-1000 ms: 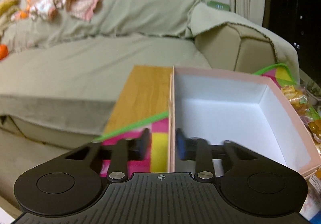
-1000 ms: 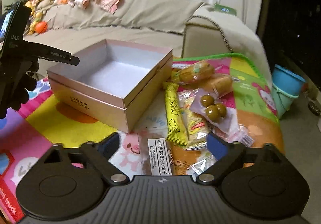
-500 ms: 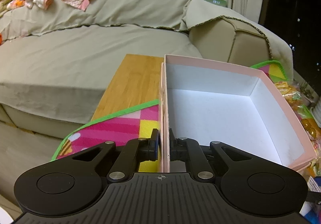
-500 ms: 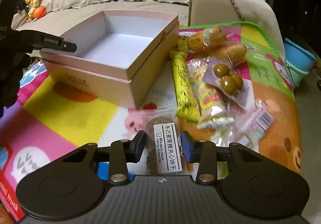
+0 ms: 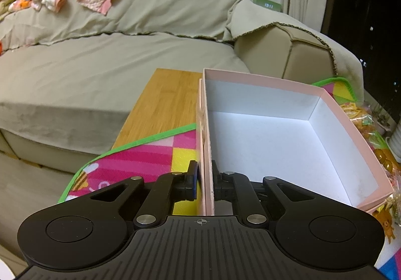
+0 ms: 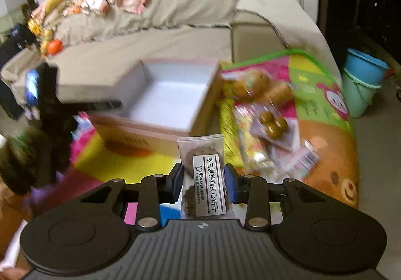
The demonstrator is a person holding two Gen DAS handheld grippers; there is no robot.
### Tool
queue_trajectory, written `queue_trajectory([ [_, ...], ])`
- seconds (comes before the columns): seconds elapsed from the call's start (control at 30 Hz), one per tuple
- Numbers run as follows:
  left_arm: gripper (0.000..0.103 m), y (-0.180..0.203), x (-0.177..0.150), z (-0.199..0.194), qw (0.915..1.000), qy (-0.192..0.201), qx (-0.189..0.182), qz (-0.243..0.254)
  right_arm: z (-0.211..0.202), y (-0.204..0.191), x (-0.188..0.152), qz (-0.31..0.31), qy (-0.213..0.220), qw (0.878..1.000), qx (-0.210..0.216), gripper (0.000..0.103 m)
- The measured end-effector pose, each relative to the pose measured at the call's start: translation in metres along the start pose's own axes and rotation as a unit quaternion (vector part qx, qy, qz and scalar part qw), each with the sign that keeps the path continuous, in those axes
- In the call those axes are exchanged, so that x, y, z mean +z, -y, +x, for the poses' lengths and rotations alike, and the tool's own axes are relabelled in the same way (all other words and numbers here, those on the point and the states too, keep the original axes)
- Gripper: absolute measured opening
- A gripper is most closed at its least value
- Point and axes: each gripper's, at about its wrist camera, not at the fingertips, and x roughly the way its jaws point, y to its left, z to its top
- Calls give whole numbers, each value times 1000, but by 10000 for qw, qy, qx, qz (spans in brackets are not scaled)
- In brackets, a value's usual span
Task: Organize objects
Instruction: 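Clamp the box wall with the left tool while the right tool grasps the cookie packet, then drop the cookie packet into the box with the right tool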
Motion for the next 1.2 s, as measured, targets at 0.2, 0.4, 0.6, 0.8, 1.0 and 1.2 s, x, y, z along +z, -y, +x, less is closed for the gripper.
queue_trajectory([
  [0.2, 11, 0, 0, -1, 10000, -2, -35, 2, 8, -30, 66, 28, 486, 9973, 546, 34],
  [0.4, 12, 0, -1, -1, 10000, 1, -31, 3, 77, -53, 143, 913, 779, 9873, 1038, 50],
  [0.6, 12, 1, -2, 0, 10000, 6, -2, 62, 109, -50, 132, 903, 695, 9880, 1043, 50],
  [0.8, 11, 4, -3, 0, 9999, -21, 39, 97, 81, -21, 76, 460, 775, 9957, 194, 56],
  [1.0, 11, 6, -4, -1, 9997, -89, 90, 189, 54, 4, 15, 86, 753, 9934, -864, 68],
  [1.2, 11, 9, -4, -1, 9994, -130, 160, 289, 45, 42, -29, 559, 596, 9846, -1549, 73],
])
